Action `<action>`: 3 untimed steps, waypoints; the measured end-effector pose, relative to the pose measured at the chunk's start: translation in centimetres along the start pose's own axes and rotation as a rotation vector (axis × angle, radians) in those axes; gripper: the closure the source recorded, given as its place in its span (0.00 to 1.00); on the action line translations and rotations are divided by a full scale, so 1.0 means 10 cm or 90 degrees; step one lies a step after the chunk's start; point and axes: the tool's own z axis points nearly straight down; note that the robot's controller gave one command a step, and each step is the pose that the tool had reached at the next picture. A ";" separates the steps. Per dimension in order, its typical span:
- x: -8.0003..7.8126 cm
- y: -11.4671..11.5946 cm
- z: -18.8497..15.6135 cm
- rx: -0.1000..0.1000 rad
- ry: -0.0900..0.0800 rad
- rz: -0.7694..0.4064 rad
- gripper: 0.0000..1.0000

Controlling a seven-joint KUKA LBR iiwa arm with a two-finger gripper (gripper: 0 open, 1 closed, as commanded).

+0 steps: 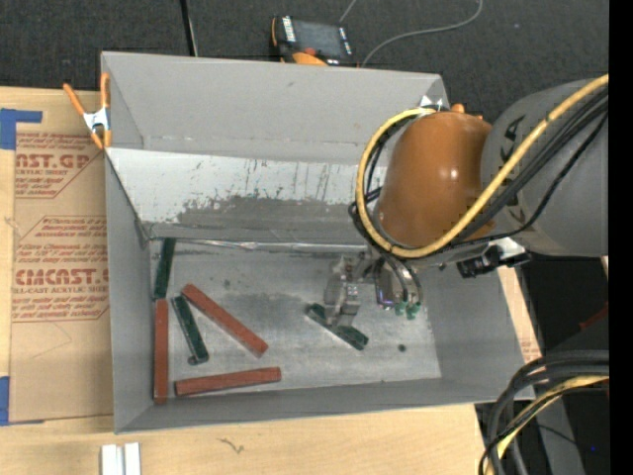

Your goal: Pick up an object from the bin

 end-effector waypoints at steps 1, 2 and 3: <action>0.01 0.00 0.04 0.001 0.005 -0.001 0.00; -0.04 -0.16 1.27 0.001 0.005 -0.037 0.00; -0.44 -0.89 1.24 0.002 0.003 -0.288 0.00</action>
Offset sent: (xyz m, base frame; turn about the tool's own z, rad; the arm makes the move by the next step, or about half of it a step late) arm 0.0000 0.0000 0.0000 0.0000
